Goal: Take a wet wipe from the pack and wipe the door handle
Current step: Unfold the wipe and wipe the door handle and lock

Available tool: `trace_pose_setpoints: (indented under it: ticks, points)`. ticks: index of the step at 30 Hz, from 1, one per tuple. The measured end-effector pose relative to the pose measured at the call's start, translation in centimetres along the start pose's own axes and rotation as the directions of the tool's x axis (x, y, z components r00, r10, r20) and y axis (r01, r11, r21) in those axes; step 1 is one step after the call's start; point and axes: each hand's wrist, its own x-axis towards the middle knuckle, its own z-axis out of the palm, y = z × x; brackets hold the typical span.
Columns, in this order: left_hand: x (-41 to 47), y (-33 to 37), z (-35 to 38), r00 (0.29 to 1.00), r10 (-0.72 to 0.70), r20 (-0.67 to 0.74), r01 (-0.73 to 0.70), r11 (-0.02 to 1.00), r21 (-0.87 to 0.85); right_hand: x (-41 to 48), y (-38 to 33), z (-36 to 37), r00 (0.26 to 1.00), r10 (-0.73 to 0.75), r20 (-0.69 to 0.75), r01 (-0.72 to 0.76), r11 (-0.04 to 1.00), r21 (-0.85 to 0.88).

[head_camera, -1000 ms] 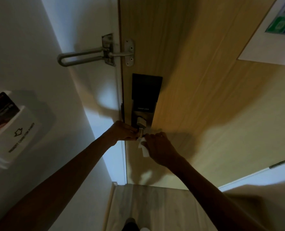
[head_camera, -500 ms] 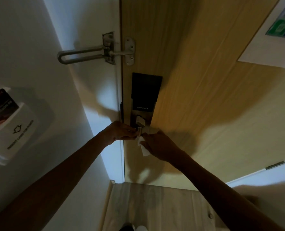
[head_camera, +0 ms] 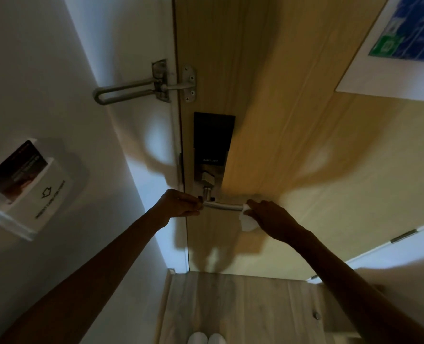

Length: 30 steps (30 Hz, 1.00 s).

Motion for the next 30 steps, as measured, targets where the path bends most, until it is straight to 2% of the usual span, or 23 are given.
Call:
trace_pose_setpoints:
  ticks: [2,4,6,8,10,11,12,14,17,19,20,22,24,25,27,28,30]
  points:
    - [-0.5,-0.4,0.0,1.0,-0.012,-0.003,0.012,1.0,-0.006,-1.0,1.1,0.5,0.999,0.039,-0.004,-0.039,0.999,-0.008]
    - [-0.7,-0.8,0.0,1.0,0.01,-0.022,-0.011,1.0,-0.021,-1.6,1.8,1.1,0.982,0.126,-0.139,-0.099,0.978,0.181]
    - [-0.8,-1.1,0.3,0.997,0.04,-0.065,-0.043,0.998,-0.044,-1.6,1.8,1.7,0.933,0.29,-0.213,-0.186,0.896,0.404]
    - [-0.7,-1.2,0.8,0.99,0.086,-0.115,-0.093,0.994,-0.054,-1.4,0.8,2.2,0.877,0.462,-0.131,-0.283,0.717,0.637]
    - [-0.7,-1.4,1.4,0.98,0.142,-0.143,-0.148,0.988,-0.036,-1.1,-1.1,2.6,0.835,0.547,0.054,-0.287,0.351,0.891]
    - [-0.7,-1.6,1.7,0.974,0.167,-0.153,-0.171,0.985,-0.013,-1.0,-2.2,2.6,0.829,0.549,0.11,-0.246,0.179,0.953]
    - [-0.7,-1.9,1.8,0.966,0.194,-0.168,-0.192,0.981,0.031,-1.0,-3.3,2.6,0.826,0.55,0.124,-0.198,0.078,0.977]
    - [-0.7,-2.4,1.9,0.955,0.231,-0.187,-0.21,0.97,0.125,-1.3,-4.8,2.6,0.821,0.562,0.101,-0.125,0.006,0.992]
    - [-0.6,-2.9,1.4,0.969,0.21,-0.131,-0.195,0.974,0.115,-2.6,-5.7,2.8,0.825,0.564,0.042,-0.035,-0.022,0.999]
    - [-0.6,-2.9,0.9,0.98,0.184,-0.081,-0.174,0.978,0.112,-3.4,-5.8,2.5,0.804,0.594,0.008,-0.011,0.001,1.0]
    - [-0.7,-2.9,0.6,0.983,0.177,-0.055,-0.17,0.978,0.117,-3.4,-5.7,2.3,0.783,0.622,-0.035,-0.005,0.063,0.998]
    - [-0.7,-2.9,0.3,0.984,0.175,-0.01,-0.173,0.977,0.126,-2.7,-5.3,2.1,0.724,0.665,-0.181,-0.03,0.294,0.955]
    - [-0.7,-2.9,0.2,0.983,0.181,0.019,-0.182,0.975,0.127,-1.9,-5.1,1.7,0.698,0.605,-0.382,-0.061,0.583,0.81]
    - [-0.6,-3.1,0.2,0.982,0.188,0.027,-0.19,0.974,0.121,-1.7,-5.2,1.7,0.713,0.524,-0.465,-0.048,0.699,0.714]
    - [-0.4,-3.3,0.0,0.978,0.205,0.036,-0.207,0.972,0.108,-1.5,-5.6,2.6,0.813,0.322,-0.484,-0.041,0.862,0.506]
    - [-0.3,-3.4,-0.1,0.977,0.209,0.04,-0.212,0.971,0.107,-1.5,-5.8,3.2,0.861,0.237,-0.45,-0.048,0.919,0.392]
    - [0.0,-3.6,-0.3,0.974,0.22,0.055,-0.225,0.969,0.107,-1.9,-5.8,3.8,0.894,0.149,-0.423,-0.028,0.96,0.279]
